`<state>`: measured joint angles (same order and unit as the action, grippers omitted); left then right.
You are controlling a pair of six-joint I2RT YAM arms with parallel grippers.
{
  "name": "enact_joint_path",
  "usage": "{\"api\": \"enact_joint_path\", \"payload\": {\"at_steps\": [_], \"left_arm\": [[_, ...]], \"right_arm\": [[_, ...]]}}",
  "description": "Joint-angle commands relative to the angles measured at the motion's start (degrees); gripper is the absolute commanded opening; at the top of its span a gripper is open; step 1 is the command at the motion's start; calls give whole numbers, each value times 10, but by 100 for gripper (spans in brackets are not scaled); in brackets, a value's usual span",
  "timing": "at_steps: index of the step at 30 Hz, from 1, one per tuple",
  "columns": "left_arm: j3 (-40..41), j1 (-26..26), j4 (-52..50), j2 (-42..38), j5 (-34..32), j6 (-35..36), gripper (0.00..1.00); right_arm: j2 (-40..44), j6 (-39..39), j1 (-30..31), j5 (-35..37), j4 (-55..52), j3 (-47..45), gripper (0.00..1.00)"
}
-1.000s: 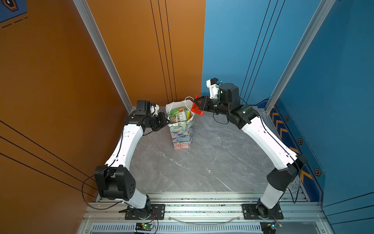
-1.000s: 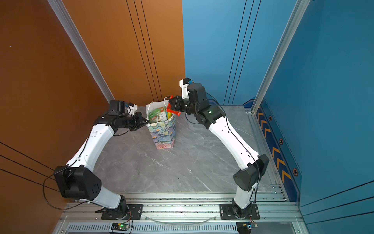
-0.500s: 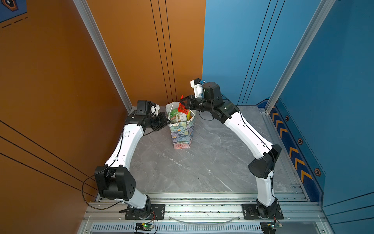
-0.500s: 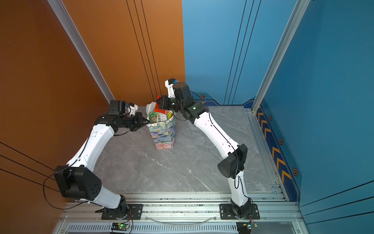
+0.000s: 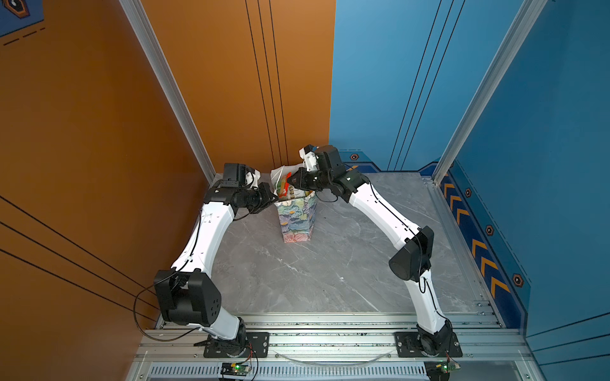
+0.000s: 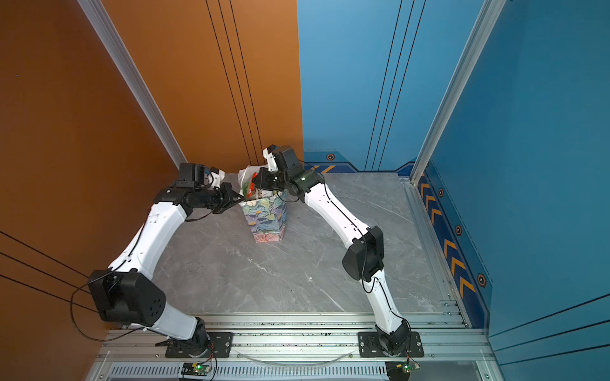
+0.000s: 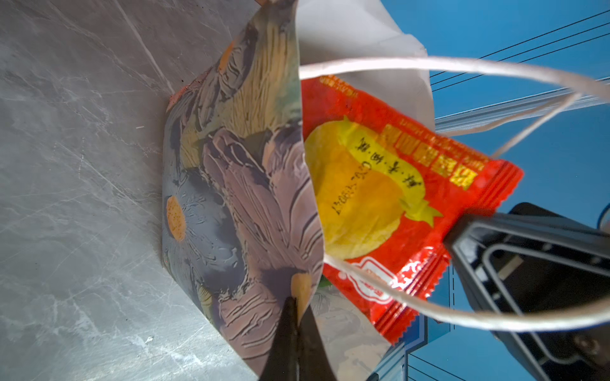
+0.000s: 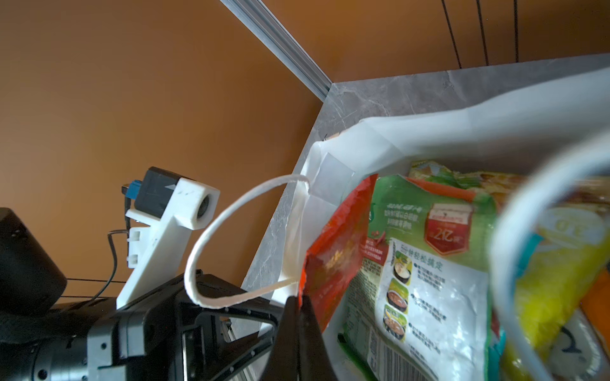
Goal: Place the snacks into the paper bag
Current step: Place the snack in the paper bag, then reset both arms
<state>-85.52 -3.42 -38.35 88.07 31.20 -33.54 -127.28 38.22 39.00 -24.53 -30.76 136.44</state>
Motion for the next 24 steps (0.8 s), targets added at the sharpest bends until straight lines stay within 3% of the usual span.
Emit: {"api": "enact_joint_path", "payload": {"at_steps": [1,5,10,20,24], "left_arm": [[-18,1,10,-4,34,-3,0],[-18,1,10,-5,34,-2,0],[-18,3,11,-3,35,-2,0],[-18,5,10,-6,36,-3,1],[-23,3,10,-8,39,-3,15]], "right_arm": [[18,2,-7,-9,-13,-9,0],[49,-6,-15,19,-14,-61,0],[80,-8,-30,32,-18,-110,28],[173,-43,-45,72,-16,-137,48],[227,-63,-53,102,-4,-182,59]]}}
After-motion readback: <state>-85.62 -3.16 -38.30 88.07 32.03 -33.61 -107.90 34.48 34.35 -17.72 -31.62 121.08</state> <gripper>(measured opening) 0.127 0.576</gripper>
